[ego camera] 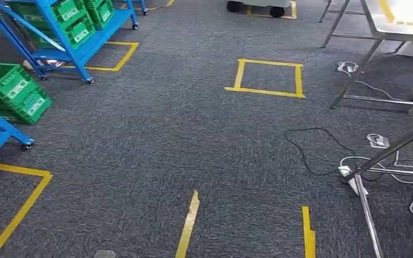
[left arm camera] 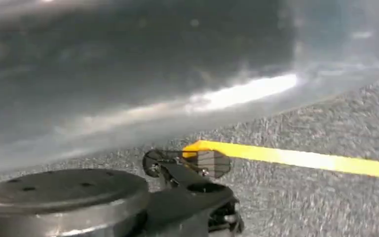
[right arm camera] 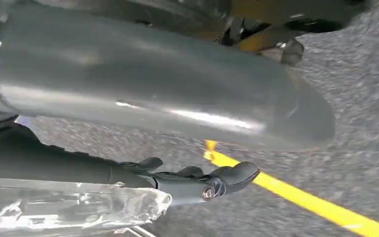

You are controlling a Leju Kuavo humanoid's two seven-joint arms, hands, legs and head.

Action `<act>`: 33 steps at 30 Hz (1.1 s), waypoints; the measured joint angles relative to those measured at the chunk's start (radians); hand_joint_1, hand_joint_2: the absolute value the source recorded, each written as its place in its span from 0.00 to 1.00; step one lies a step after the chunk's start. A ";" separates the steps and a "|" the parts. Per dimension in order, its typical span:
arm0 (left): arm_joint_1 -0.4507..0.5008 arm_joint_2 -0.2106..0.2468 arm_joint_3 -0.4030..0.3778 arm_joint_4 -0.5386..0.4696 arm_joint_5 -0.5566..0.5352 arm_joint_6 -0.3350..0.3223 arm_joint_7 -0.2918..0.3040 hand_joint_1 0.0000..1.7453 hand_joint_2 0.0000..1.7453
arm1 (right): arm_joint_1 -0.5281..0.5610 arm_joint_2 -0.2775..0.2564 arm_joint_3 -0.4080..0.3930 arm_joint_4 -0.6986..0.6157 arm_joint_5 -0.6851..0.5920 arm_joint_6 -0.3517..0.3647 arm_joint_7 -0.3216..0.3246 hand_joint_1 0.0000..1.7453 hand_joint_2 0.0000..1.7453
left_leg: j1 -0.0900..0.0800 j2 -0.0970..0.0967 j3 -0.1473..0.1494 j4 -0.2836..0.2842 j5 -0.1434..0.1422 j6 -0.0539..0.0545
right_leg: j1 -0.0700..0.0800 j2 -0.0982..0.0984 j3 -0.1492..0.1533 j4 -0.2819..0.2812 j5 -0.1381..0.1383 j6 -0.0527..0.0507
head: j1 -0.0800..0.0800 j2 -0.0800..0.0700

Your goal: Take the parts from the cabinet and place them on the table.

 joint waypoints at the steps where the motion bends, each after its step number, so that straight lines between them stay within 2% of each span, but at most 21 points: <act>1: -0.001 0.000 0.000 0.000 0.000 0.000 -0.003 0.00 0.00 | 0.001 0.000 0.000 0.000 0.000 0.000 -0.002 0.00 0.00 | 0.000 -0.013 0.000 0.001 -0.001 -0.003 | -0.006 0.046 0.033 -0.080 0.033 0.001 | 0.000 0.000; 2: -0.005 0.000 0.000 0.000 0.001 0.000 -0.004 0.00 0.00 | 0.003 0.000 0.000 0.000 0.000 0.000 -0.004 0.00 0.00 | -0.006 -0.026 -0.007 0.010 -0.003 -0.009 | -0.011 0.078 0.044 -0.108 0.022 0.001 | 0.000 0.000; 5: 0.000 -0.001 0.001 0.000 0.003 0.000 -0.006 0.00 0.00 | -0.001 0.000 0.000 0.000 0.001 0.000 -0.006 0.00 0.00 | 0.003 -0.056 -0.020 0.007 0.009 -0.028 | -0.003 0.050 0.049 -0.104 0.020 -0.009 | 0.000 0.000; 6: 0.001 0.000 0.001 0.000 0.003 0.001 -0.006 0.00 0.00 | -0.001 0.002 0.000 0.000 0.001 0.000 -0.006 0.00 0.00 | 0.002 -0.062 -0.025 0.010 0.006 -0.033 | -0.009 0.033 0.051 -0.114 0.026 -0.018 | 0.000 0.000; 8: 0.001 -0.002 0.002 0.000 0.003 0.001 -0.008 0.00 0.00 | -0.001 0.003 0.000 0.000 0.001 0.000 -0.008 0.00 0.00 | -0.002 0.040 -0.051 0.075 -0.046 -0.043 | -0.007 0.007 0.055 -0.116 0.028 -0.029 | -0.010 0.000; 10: -0.006 -0.002 0.002 0.000 0.003 0.000 -0.010 0.00 0.00 | 0.004 0.003 -0.001 0.000 0.001 0.000 -0.008 0.00 0.00 | 0.003 0.067 -0.122 0.227 -0.119 -0.052 | -0.002 -0.029 0.055 -0.116 0.025 -0.034 | -0.010 0.000; 12: -0.002 -0.002 0.003 0.000 0.003 -0.001 -0.010 0.00 0.00 | 0.005 0.003 -0.001 0.000 0.003 -0.001 -0.009 0.00 0.00 | 0.008 0.072 -0.167 0.320 -0.141 -0.056 | 0.000 -0.060 0.055 -0.116 0.022 -0.036 | -0.010 0.000; 13: 0.000 -0.002 0.004 0.000 0.004 -0.001 -0.011 0.00 0.00 | 0.004 0.003 -0.001 0.000 0.006 -0.001 -0.011 0.00 0.00 | 0.009 0.073 -0.156 0.299 -0.115 -0.056 | 0.001 -0.073 0.056 -0.116 0.020 -0.036 | -0.010 0.000; 15: 0.000 -0.001 0.008 0.000 0.005 -0.004 -0.015 0.00 0.00 | 0.001 0.006 -0.001 0.000 0.011 0.000 -0.012 0.00 0.00 | 0.008 0.089 -0.079 0.154 -0.031 -0.049 | 0.002 -0.097 0.064 -0.116 0.015 -0.033 | -0.010 0.000; 16: 0.000 -0.001 0.008 0.000 0.005 -0.005 -0.018 0.00 0.00 | 0.000 0.007 -0.001 0.000 0.013 0.000 -0.013 0.00 0.00 | 0.003 0.129 -0.034 0.073 0.003 -0.041 | 0.004 -0.106 0.069 -0.116 0.012 -0.031 | -0.010 0.000; 17: -0.003 -0.001 0.009 0.000 0.006 -0.006 -0.020 0.00 0.00 | 0.000 0.009 -0.001 0.000 0.014 0.000 -0.015 0.00 0.00 | -0.010 0.185 -0.011 0.034 -0.009 -0.034 | 0.010 -0.117 0.071 -0.114 0.006 -0.024 | -0.010 0.000; 21: -0.005 -0.001 0.013 0.000 0.007 -0.007 -0.023 0.00 0.00 | -0.009 0.011 -0.001 -0.001 0.018 0.000 -0.016 0.00 0.00 | -0.013 0.140 -0.015 0.014 -0.010 -0.014 | 0.014 -0.169 0.080 -0.115 -0.003 -0.008 | -0.010 0.000; 22: -0.002 -0.001 0.014 0.000 0.007 -0.007 -0.024 0.00 0.00 | -0.009 0.011 -0.001 -0.002 0.018 0.000 -0.018 0.00 0.00 | -0.004 0.129 -0.009 0.006 -0.005 -0.007 | 0.009 -0.131 0.071 -0.106 -0.016 0.001 | -0.010 0.000; 23: -0.004 -0.001 0.015 0.000 0.008 -0.009 -0.024 0.00 0.00 | -0.008 0.011 -0.001 -0.002 0.019 0.000 -0.020 0.00 0.00 | -0.003 0.118 -0.010 0.006 -0.004 -0.002 | 0.005 -0.073 0.058 -0.068 -0.041 0.003 | -0.006 0.000; 24: -0.009 -0.002 0.015 0.000 0.007 -0.011 -0.026 0.00 0.00 | -0.006 0.012 -0.001 -0.002 0.019 0.001 -0.021 0.00 0.00 | -0.003 0.103 -0.011 0.006 -0.003 0.004 | 0.002 -0.044 0.021 0.010 -0.083 0.004 | -0.005 0.000; 26: -0.011 -0.002 0.015 0.000 0.007 -0.015 -0.028 0.00 0.00 | -0.004 0.012 -0.002 -0.002 0.019 0.002 -0.022 0.00 0.00 | -0.004 0.073 -0.012 0.006 -0.002 0.006 | 0.001 -0.025 -0.061 0.170 -0.142 0.008 | -0.004 0.000; 27: -0.009 -0.001 0.016 0.000 0.007 -0.016 -0.028 0.00 0.00 | -0.003 0.012 -0.003 -0.002 0.019 0.003 -0.023 0.00 0.00 | -0.004 0.059 -0.011 0.006 -0.002 0.006 | 0.001 -0.023 -0.085 0.205 -0.141 0.010 | -0.005 0.000; 29: -0.006 -0.001 0.016 0.000 0.011 -0.019 -0.031 0.00 0.00 | -0.004 0.012 -0.006 -0.002 0.022 0.005 -0.024 0.00 0.00 | -0.003 0.029 -0.008 0.007 -0.002 0.005 | 0.000 -0.021 -0.070 0.140 -0.073 0.008 | -0.004 0.000; 31: -0.006 -0.001 0.017 0.000 0.014 -0.023 -0.036 0.00 0.00 | -0.006 0.012 -0.009 -0.002 0.025 0.005 -0.026 0.00 0.00 | -0.003 -0.001 -0.002 0.008 -0.003 0.001 | -0.007 0.007 0.006 -0.038 0.029 0.007 | -0.004 0.000; 32: -0.007 0.000 0.017 0.000 0.014 -0.024 -0.038 0.00 0.00 | -0.006 0.012 -0.010 -0.002 0.026 0.005 -0.026 0.00 0.00 | -0.006 -0.012 -0.003 0.009 -0.004 -0.005 | -0.011 0.062 0.026 -0.081 0.026 0.006 | -0.004 0.000; 33: -0.010 0.000 0.018 0.000 0.014 -0.024 -0.039 0.00 0.00 | -0.006 0.012 -0.010 -0.003 0.026 0.006 -0.027 0.00 0.00 | -0.008 -0.023 -0.009 0.018 -0.004 -0.010 | -0.015 0.063 0.031 -0.105 0.024 0.004 | -0.006 0.000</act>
